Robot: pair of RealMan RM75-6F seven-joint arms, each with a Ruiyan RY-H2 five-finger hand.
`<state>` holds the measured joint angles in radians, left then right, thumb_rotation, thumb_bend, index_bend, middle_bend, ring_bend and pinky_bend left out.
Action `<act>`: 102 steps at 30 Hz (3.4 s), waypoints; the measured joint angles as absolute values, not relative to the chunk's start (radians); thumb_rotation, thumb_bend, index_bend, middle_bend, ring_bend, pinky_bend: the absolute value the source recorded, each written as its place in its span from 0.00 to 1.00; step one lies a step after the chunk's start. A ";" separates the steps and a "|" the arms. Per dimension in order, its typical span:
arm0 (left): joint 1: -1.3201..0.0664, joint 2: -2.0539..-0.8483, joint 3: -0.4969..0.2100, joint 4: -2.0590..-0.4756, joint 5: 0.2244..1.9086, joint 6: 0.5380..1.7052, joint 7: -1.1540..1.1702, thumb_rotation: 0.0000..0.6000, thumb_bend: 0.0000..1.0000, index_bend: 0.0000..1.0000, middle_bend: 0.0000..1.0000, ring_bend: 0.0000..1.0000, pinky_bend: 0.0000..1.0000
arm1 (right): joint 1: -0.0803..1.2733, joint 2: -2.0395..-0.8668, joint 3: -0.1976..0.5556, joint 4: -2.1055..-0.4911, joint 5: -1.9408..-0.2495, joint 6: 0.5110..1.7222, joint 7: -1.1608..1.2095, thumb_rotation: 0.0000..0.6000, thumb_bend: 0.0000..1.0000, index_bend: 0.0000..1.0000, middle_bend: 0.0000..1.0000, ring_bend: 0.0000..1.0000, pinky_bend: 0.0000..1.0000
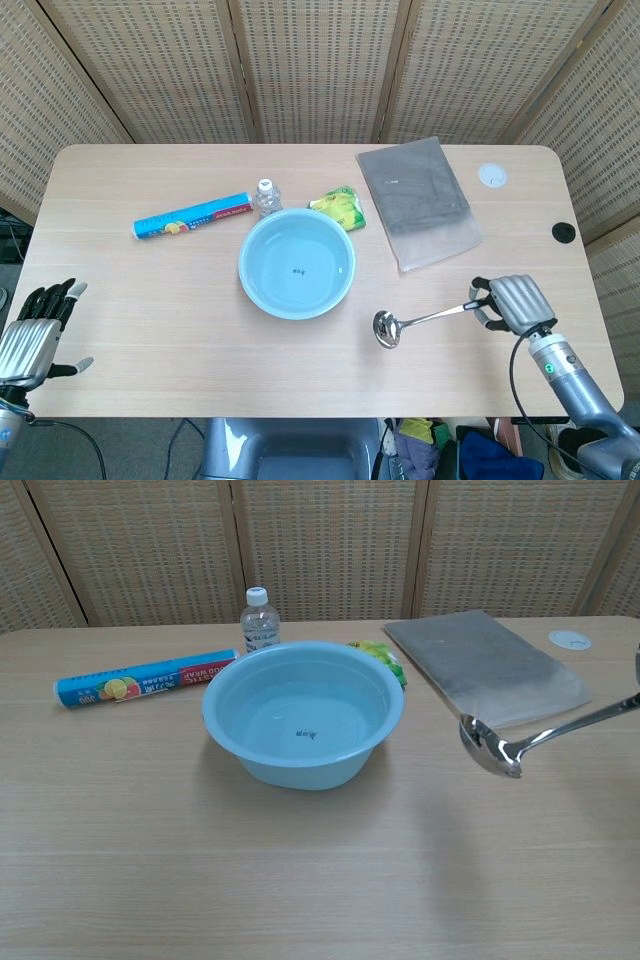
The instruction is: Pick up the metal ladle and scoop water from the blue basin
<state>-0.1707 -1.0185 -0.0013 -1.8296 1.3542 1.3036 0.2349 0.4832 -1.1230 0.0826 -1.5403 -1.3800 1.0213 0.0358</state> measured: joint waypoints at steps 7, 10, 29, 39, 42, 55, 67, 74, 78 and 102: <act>-0.173 -1.019 -0.006 -1.828 1.343 1.299 0.235 1.00 0.00 0.00 0.00 0.00 0.00 | 0.551 -1.098 0.173 -1.590 -1.241 0.975 -0.051 1.00 0.79 0.83 0.94 0.91 1.00; -0.174 -1.018 -0.009 -1.828 1.337 1.298 0.231 1.00 0.00 0.00 0.00 0.00 0.00 | 0.590 -1.099 0.211 -1.611 -1.161 0.955 -0.113 1.00 0.78 0.83 0.94 0.91 1.00; -0.193 -1.003 -0.022 -1.810 1.299 1.254 0.186 1.00 0.00 0.00 0.00 0.00 0.00 | 0.966 -1.428 0.297 -1.544 -0.604 1.053 -0.796 1.00 0.78 0.83 0.94 0.91 1.00; -0.205 -1.001 -0.031 -1.789 1.259 1.221 0.165 1.00 0.00 0.00 0.00 0.00 0.00 | 1.062 -1.591 0.279 -1.392 -0.559 1.092 -0.914 1.00 0.78 0.83 0.94 0.91 1.00; -0.208 -1.000 -0.033 -1.787 1.253 1.215 0.159 1.00 0.00 0.00 0.00 0.00 0.00 | 1.075 -1.622 0.268 -1.347 -0.571 1.099 -0.930 1.00 0.79 0.84 0.94 0.91 1.00; -0.218 -0.996 -0.039 -1.782 1.229 1.198 0.149 1.00 0.00 0.00 0.00 0.00 0.00 | 1.098 -1.782 0.200 -1.068 -0.718 1.117 -0.989 1.00 0.79 0.84 0.94 0.91 1.00; -0.222 -1.000 -0.039 -1.779 1.220 1.194 0.156 1.00 0.00 0.00 0.00 0.00 0.00 | 1.079 -1.801 0.133 -1.019 -0.857 1.082 -1.034 1.00 0.79 0.84 0.94 0.91 1.00; -0.223 -1.002 -0.039 -1.781 1.218 1.198 0.161 1.00 0.00 0.00 0.00 0.00 0.00 | 1.069 -1.789 0.118 -1.037 -0.899 1.071 -1.063 1.00 0.80 0.84 0.94 0.91 1.00; -0.224 -1.003 -0.039 -1.781 1.215 1.196 0.163 1.00 0.00 0.00 0.00 0.00 0.00 | 1.063 -1.782 0.101 -1.057 -0.934 1.070 -1.080 1.00 0.80 0.84 0.95 0.91 1.00; -0.232 -1.008 -0.035 -1.783 1.209 1.188 0.176 1.00 0.00 0.00 0.00 0.00 0.00 | 1.031 -1.632 0.331 -1.420 -0.450 1.029 -1.095 1.00 0.82 0.85 0.95 0.92 1.00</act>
<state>-0.2320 -1.0076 -0.0347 -1.7827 1.2088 1.1876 0.1763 1.0308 -1.6323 0.3310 -1.4202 -0.4502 1.0288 -1.0950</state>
